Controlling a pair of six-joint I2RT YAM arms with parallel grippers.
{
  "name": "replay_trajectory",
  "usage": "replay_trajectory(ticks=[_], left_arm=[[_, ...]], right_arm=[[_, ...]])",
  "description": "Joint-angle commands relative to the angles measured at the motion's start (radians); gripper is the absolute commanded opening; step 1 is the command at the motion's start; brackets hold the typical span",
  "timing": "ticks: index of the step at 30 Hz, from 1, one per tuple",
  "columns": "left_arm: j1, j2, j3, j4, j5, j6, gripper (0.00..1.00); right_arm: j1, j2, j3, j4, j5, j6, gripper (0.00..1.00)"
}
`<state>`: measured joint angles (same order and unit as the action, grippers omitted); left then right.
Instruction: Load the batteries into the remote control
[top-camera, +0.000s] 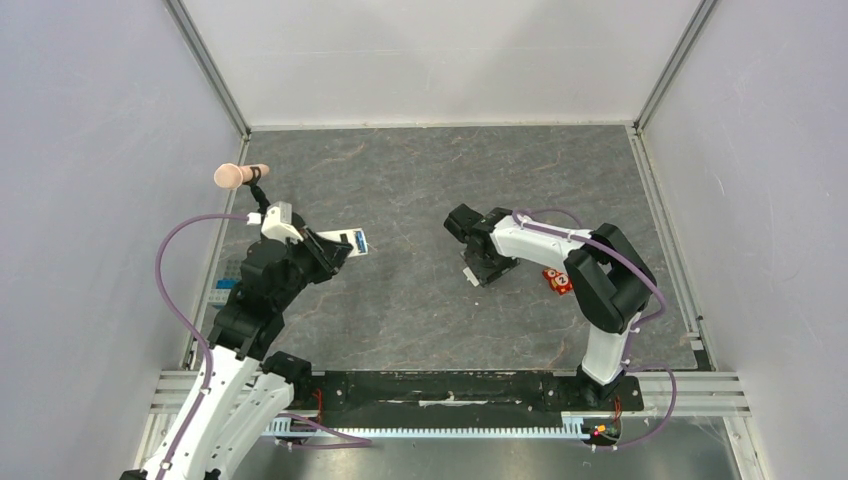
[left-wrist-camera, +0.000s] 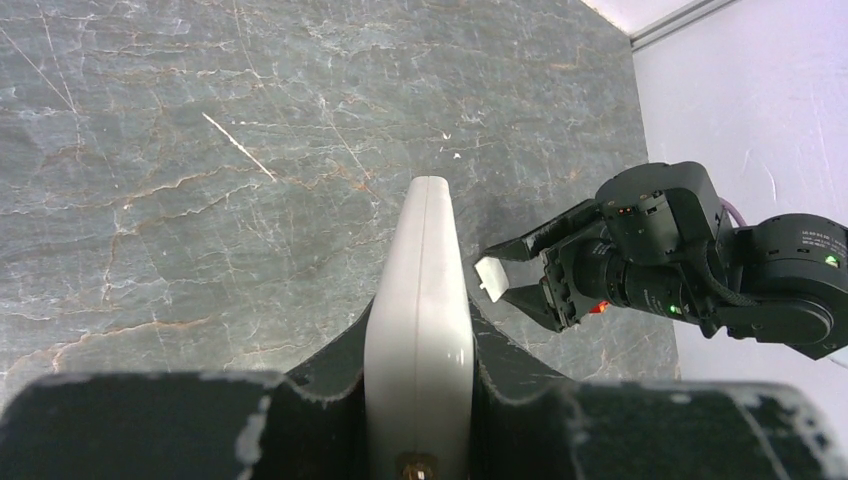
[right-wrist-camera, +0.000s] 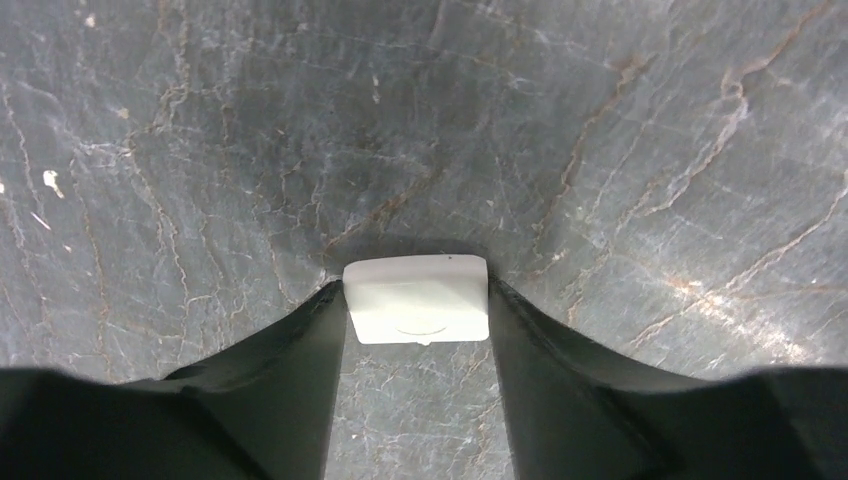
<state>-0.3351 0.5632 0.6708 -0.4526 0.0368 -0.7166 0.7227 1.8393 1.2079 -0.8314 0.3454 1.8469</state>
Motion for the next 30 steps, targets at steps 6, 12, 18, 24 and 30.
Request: replay_trajectory(ticks=[6, 12, 18, 24, 30], left_arm=[[0.004, 0.022, 0.007, 0.064, 0.049, 0.018, 0.02], [0.004, 0.019, -0.014, 0.075, 0.072, 0.025, 0.02], [0.004, 0.01, -0.041, 0.08, 0.067, 0.017, 0.02], [0.004, 0.031, -0.066, 0.096, 0.076, 0.017, 0.02], [0.004, 0.056, -0.06, 0.109, 0.09, 0.026, 0.02]], right_arm=[[0.005, -0.062, 0.019, 0.031, 0.124, -0.157, 0.98], [0.001, -0.193, -0.099, 0.202, 0.168, -0.651, 0.93], [-0.024, -0.204, -0.237, 0.295, 0.166, -0.973, 0.61], [-0.028, -0.117, -0.222, 0.395, 0.108, -1.164, 0.51], [-0.029, -0.084, -0.209, 0.357, -0.005, -1.193, 0.46]])
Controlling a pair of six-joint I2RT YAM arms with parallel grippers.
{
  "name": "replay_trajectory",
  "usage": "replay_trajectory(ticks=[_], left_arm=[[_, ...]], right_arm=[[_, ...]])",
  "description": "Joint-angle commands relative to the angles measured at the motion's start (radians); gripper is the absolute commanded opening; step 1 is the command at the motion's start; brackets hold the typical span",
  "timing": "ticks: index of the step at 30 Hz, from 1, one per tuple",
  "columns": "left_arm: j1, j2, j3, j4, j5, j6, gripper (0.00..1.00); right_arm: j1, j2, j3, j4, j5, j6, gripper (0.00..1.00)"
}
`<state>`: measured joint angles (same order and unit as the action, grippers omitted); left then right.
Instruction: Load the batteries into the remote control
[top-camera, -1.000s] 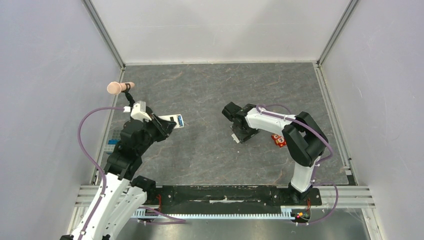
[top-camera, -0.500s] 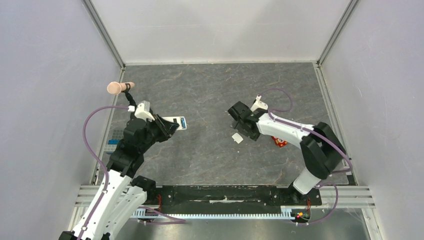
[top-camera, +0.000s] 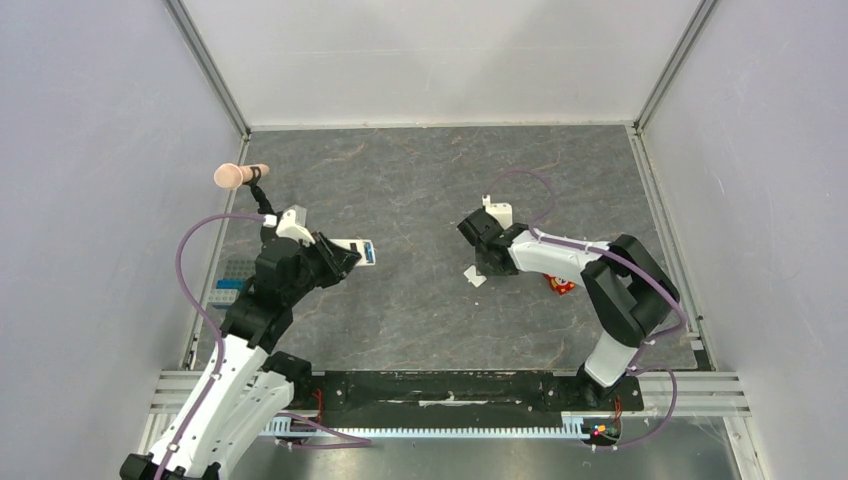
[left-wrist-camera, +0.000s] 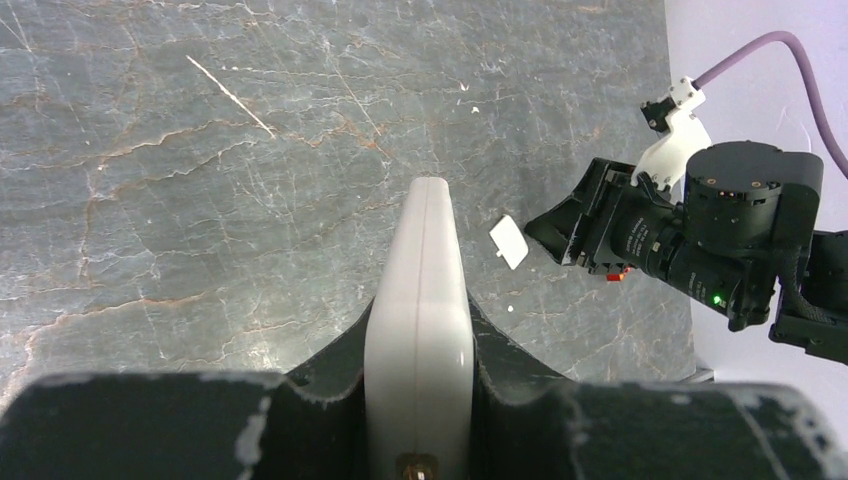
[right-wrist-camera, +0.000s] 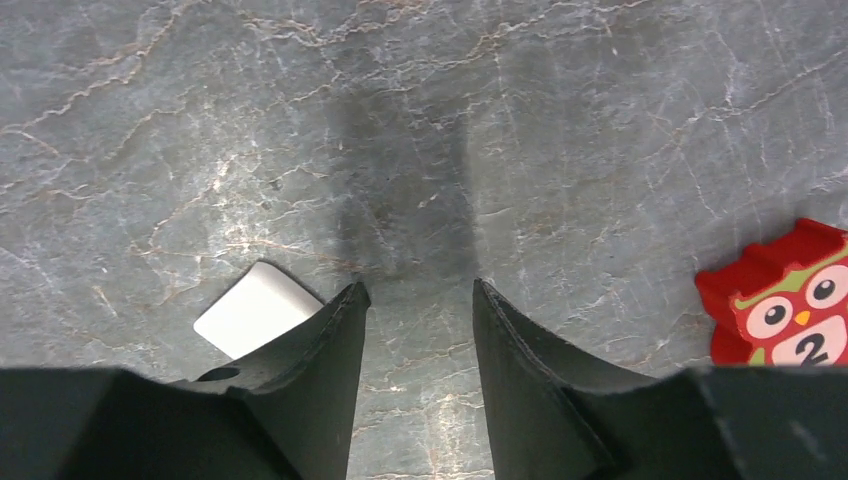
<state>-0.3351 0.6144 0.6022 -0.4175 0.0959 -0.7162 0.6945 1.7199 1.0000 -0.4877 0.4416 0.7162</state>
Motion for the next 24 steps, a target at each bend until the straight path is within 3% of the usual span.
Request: replay_trajectory(ticks=[1, 7, 14, 24], left_arm=[[0.005, 0.009, 0.008, 0.079, 0.031, 0.027, 0.02], [0.004, 0.049, -0.036, 0.175, 0.058, -0.001, 0.02], [0.005, 0.098, -0.074, 0.273, 0.091, -0.043, 0.02], [0.005, 0.156, -0.071, 0.299, 0.115, -0.029, 0.02]], right_arm=[[0.0, 0.023, -0.014, 0.005, -0.118, -0.054, 0.45], [0.005, -0.073, -0.097, 0.057, -0.293, -0.041, 0.46], [0.014, -0.059, -0.106, 0.126, -0.419, -0.105, 0.47], [0.023, -0.116, -0.101, 0.121, -0.393, -0.195, 0.54]])
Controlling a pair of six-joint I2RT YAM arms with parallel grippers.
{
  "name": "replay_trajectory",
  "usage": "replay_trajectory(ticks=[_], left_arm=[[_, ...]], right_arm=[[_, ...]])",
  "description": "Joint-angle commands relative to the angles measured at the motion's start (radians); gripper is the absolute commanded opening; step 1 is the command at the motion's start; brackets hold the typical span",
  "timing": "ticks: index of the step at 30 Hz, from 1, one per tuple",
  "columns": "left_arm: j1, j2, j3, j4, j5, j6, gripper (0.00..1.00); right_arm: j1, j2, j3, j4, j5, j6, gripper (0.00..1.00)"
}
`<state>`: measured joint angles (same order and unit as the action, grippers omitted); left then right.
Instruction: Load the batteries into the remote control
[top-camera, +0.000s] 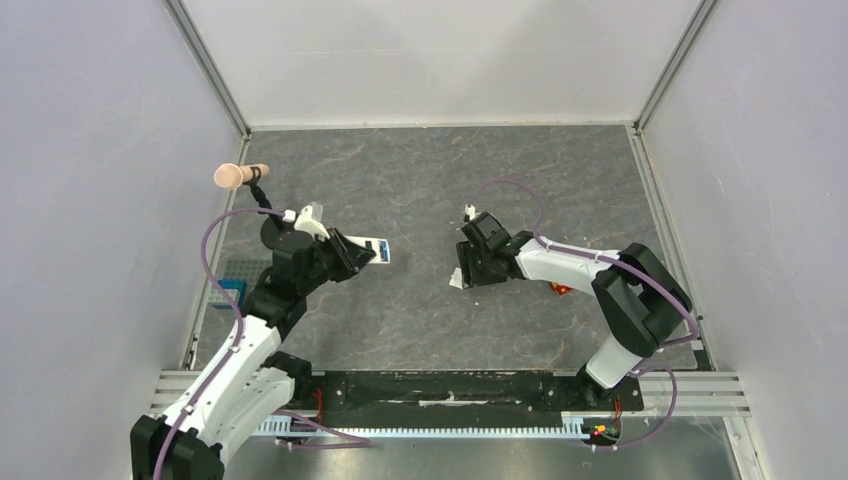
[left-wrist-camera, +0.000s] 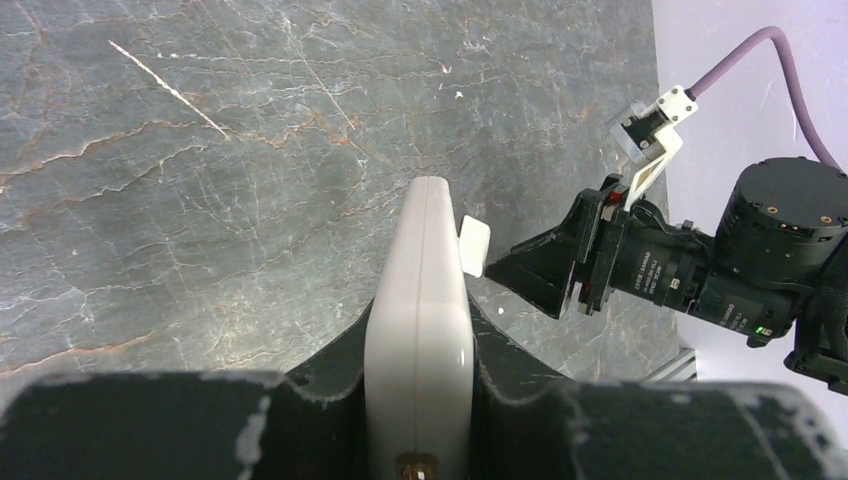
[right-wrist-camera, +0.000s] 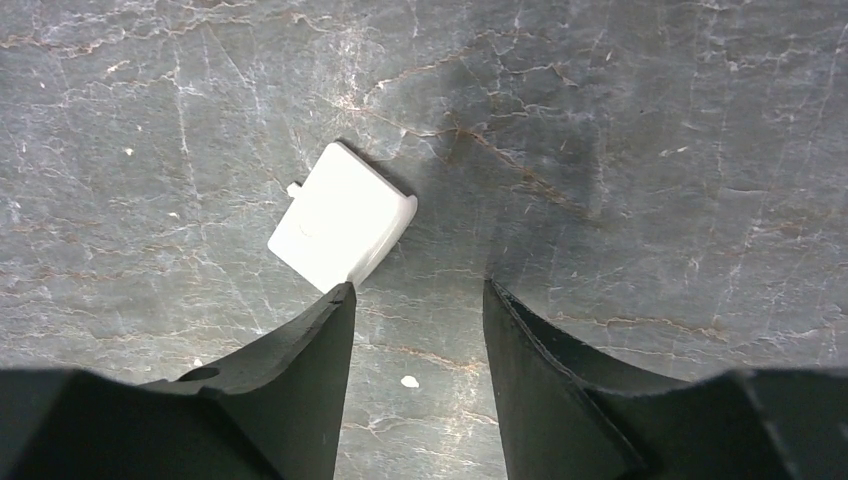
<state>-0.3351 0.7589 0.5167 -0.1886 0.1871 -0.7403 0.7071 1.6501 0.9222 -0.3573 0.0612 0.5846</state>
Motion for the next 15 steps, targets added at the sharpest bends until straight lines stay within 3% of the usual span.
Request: replay_trajectory(ticks=[1, 6, 9, 15], left_arm=[[0.004, 0.016, 0.019, 0.065, 0.023, 0.0, 0.02], [0.027, 0.041, 0.044, 0.048, 0.038, 0.006, 0.02], [0.07, 0.048, 0.06, 0.037, 0.063, -0.006, 0.02], [0.118, 0.084, 0.089, 0.047, 0.124, -0.011, 0.02]], right_arm=[[0.014, -0.065, -0.022, -0.002, -0.018, -0.097, 0.57], [0.037, -0.059, 0.034, -0.002, -0.057, -0.302, 0.85], [0.043, -0.005, 0.091, -0.051, -0.054, -0.426, 0.9], [0.043, 0.108, 0.199, -0.175, -0.03, -0.64, 0.89]])
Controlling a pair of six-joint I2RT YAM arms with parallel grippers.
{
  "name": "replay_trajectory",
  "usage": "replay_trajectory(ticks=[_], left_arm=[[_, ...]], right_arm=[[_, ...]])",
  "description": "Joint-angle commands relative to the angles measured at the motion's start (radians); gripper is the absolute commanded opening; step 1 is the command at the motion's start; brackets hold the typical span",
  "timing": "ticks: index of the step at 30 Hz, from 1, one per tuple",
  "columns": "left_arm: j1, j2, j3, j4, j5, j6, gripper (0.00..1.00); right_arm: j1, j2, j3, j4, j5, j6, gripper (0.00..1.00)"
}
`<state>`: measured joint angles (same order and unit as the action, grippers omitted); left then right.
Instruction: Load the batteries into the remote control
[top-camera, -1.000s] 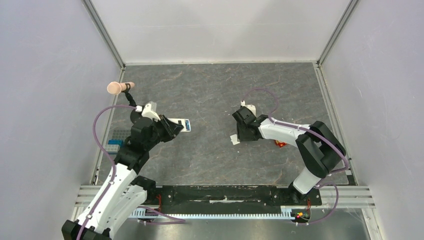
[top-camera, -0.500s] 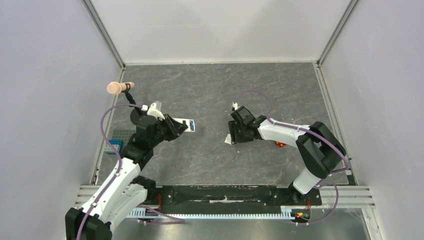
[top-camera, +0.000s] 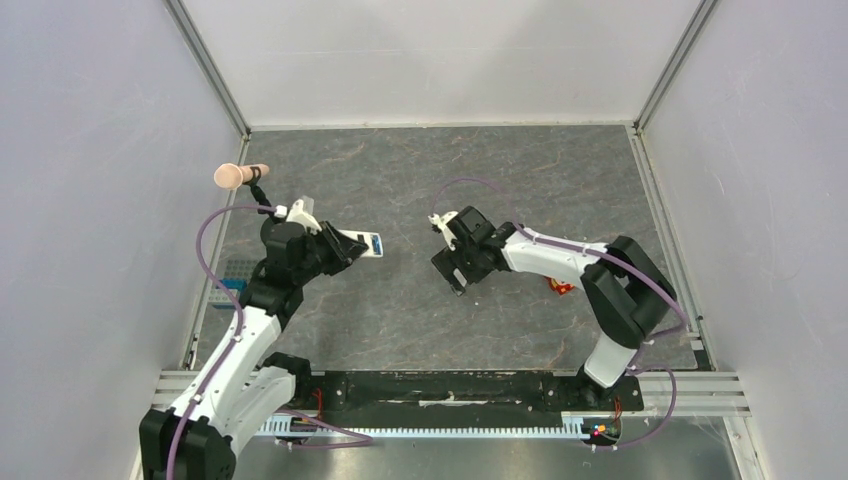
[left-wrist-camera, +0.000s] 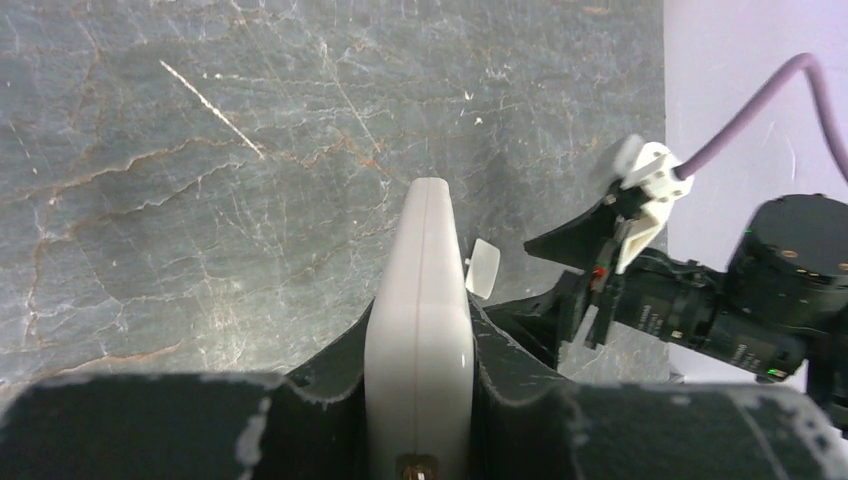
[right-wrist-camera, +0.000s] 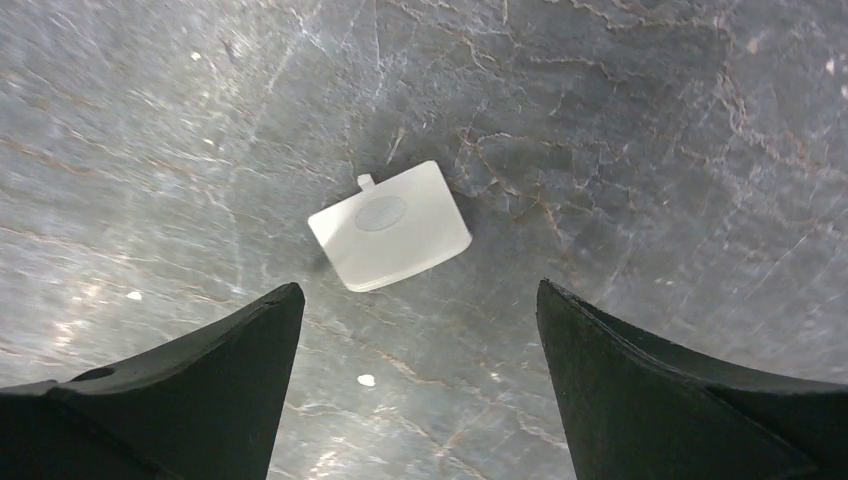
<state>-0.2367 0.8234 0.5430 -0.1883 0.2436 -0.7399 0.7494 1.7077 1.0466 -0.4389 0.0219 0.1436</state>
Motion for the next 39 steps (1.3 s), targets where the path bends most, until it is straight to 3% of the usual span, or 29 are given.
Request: replay_trajectory(ticks=[1, 7, 18, 31, 34, 39], left_arm=[[0.023, 0.027, 0.067, 0.05, 0.082, -0.012, 0.02], [0.042, 0.086, 0.085, 0.059, 0.148, -0.01, 0.02], [0.054, 0.083, 0.088, 0.045, 0.163, -0.005, 0.02], [0.057, 0.081, 0.073, 0.046, 0.163, -0.001, 0.02], [0.059, 0.079, 0.068, 0.044, 0.163, 0.001, 0.02], [0.062, 0.078, 0.06, 0.046, 0.165, 0.002, 0.02]], right_arm=[[0.001, 0.059, 0.085, -0.111, 0.001, -0.231, 0.88], [0.001, 0.099, 0.127, -0.144, -0.06, -0.327, 0.83], [0.0, 0.199, 0.185, -0.137, -0.113, -0.349, 0.7], [-0.005, 0.205, 0.176, -0.103, -0.185, -0.296, 0.76], [-0.007, 0.208, 0.174, -0.099, -0.181, -0.293, 0.72], [-0.008, 0.22, 0.171, -0.099, -0.177, -0.285, 0.55]])
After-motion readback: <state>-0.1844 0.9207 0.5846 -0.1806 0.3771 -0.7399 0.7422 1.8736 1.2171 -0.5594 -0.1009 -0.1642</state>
